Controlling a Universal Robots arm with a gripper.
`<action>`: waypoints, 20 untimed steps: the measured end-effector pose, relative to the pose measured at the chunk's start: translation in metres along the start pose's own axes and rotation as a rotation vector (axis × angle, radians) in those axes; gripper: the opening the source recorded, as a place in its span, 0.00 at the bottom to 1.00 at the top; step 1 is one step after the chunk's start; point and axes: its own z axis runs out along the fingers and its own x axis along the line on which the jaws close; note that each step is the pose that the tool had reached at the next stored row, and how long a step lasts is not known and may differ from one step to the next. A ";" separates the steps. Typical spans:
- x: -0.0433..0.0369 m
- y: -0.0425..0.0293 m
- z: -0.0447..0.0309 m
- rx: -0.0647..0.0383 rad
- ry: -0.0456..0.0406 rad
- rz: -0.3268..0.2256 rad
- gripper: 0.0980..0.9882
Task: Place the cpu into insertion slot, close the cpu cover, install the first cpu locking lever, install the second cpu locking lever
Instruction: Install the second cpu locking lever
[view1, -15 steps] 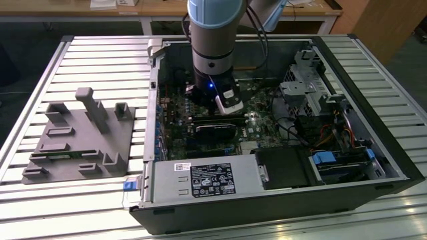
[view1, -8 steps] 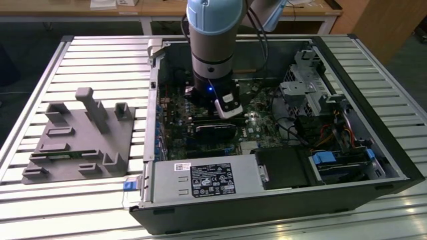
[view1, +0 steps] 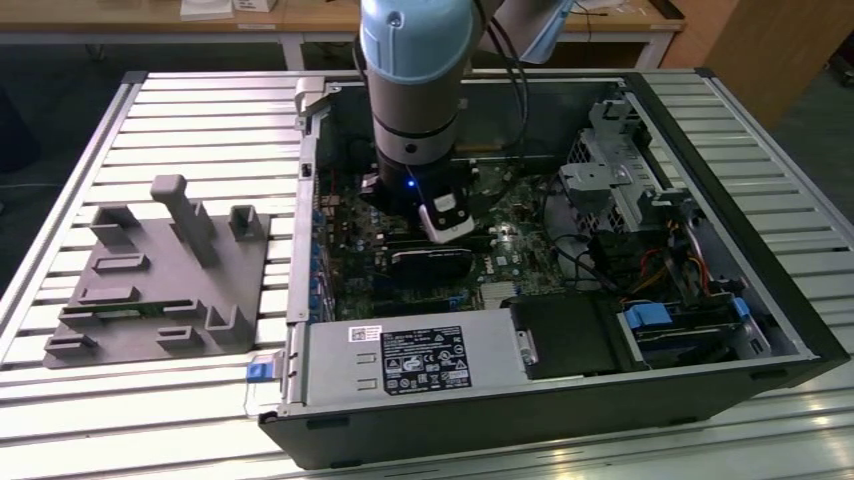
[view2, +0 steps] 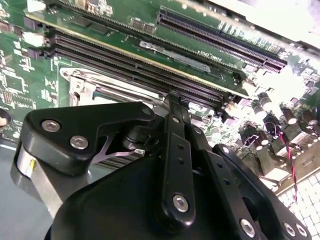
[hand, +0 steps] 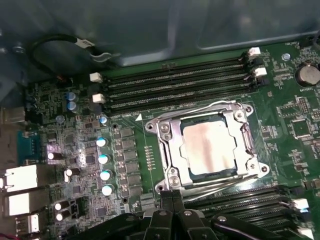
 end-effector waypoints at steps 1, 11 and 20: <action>0.0002 -0.0006 0.0003 -0.008 0.0014 0.000 0.01; -0.0004 -0.0068 0.0043 -0.051 0.0095 0.002 0.01; -0.0004 -0.0081 0.0077 -0.067 0.0123 0.003 0.01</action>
